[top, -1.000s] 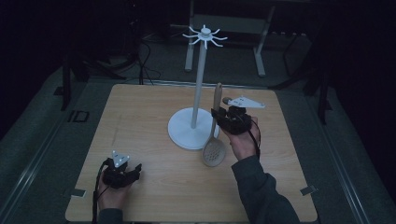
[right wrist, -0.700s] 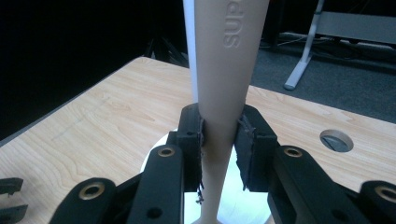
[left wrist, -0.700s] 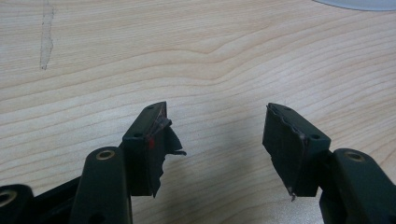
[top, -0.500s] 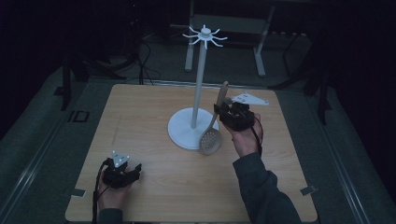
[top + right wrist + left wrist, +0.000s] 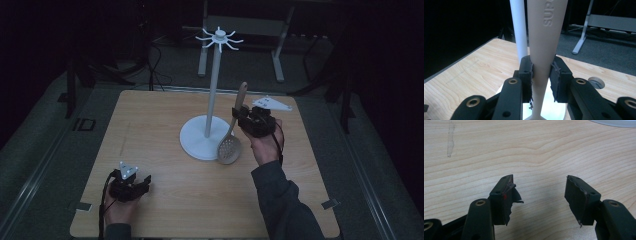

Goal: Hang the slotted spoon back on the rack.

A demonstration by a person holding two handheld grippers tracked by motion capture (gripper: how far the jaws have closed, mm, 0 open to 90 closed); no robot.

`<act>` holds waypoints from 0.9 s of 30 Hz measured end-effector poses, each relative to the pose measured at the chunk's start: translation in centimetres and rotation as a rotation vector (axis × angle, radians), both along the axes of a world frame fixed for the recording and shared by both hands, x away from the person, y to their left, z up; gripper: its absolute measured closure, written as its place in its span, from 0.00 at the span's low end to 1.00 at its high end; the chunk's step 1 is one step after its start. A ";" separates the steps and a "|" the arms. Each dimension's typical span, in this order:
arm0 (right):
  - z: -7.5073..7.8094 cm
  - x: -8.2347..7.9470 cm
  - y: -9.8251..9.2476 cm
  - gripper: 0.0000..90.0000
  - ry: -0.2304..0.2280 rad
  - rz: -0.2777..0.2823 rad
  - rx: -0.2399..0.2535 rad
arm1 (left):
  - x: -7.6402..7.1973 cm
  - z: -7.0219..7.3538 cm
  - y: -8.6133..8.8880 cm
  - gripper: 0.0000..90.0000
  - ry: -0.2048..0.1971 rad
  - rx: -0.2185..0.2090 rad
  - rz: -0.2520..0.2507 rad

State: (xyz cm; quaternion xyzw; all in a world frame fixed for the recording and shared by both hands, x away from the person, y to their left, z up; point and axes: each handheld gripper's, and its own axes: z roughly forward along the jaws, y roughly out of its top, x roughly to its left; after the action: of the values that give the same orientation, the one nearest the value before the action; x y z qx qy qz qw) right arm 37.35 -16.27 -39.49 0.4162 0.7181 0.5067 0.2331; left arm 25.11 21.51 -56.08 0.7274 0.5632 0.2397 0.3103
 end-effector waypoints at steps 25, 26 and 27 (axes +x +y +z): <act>1.9 0.4 -0.3 0.81 -0.079 -0.003 0.019 | 0.0 0.0 0.1 0.45 -0.003 0.001 0.002; 2.0 0.4 -0.3 0.81 -0.083 -0.003 0.018 | 0.0 0.0 0.1 0.45 -0.003 0.001 0.002; 2.2 0.4 -0.3 0.81 -0.085 -0.003 0.019 | 0.0 0.0 0.1 0.45 -0.003 0.000 0.002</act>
State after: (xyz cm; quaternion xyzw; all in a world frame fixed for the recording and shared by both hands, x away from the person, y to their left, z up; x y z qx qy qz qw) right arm 37.71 -16.55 -37.33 0.3974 0.7023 0.5303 0.2602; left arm 25.09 21.59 -56.04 0.7264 0.5636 0.2411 0.3106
